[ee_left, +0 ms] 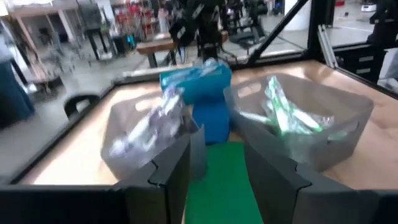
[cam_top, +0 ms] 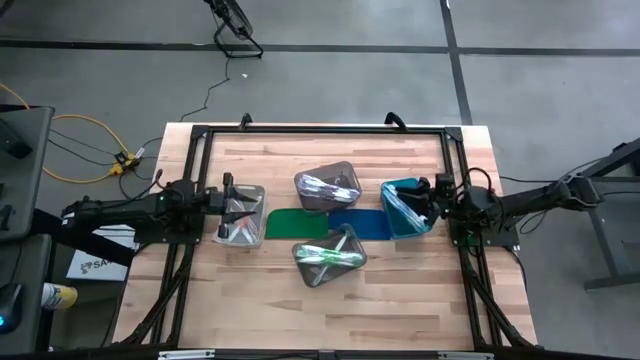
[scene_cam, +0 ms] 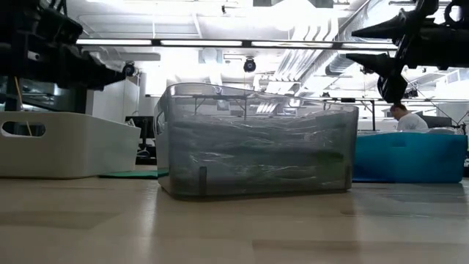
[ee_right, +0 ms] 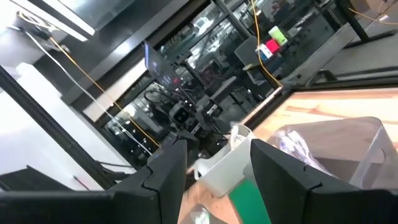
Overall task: Pick & Place Toothbrushes
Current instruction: Return to Home Position
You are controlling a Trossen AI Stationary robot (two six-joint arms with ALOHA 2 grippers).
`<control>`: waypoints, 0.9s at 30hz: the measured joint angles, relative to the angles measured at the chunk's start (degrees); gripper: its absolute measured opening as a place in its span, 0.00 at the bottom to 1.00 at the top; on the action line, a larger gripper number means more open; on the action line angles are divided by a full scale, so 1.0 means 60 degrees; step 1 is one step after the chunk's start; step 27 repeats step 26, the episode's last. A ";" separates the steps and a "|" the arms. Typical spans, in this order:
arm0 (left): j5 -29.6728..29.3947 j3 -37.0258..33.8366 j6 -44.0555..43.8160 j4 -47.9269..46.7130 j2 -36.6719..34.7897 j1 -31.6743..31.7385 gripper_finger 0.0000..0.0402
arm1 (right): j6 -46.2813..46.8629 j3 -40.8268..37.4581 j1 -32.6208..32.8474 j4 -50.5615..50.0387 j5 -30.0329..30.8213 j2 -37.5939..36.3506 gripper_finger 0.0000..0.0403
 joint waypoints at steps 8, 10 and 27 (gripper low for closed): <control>-0.0005 -0.0018 -0.0300 -0.0261 0.0040 0.0000 0.37 | -0.0004 0.0000 0.0004 -0.0574 -0.0003 0.0007 0.43; -0.0005 -0.0022 -0.0302 -0.0262 0.0041 0.0000 0.37 | -0.0004 0.0000 0.0000 -0.0656 -0.0003 0.0007 0.43; -0.0007 -0.0044 -0.0305 -0.0265 0.0041 0.0000 0.37 | -0.0004 -0.0007 0.0002 -0.0931 -0.0003 0.0007 0.43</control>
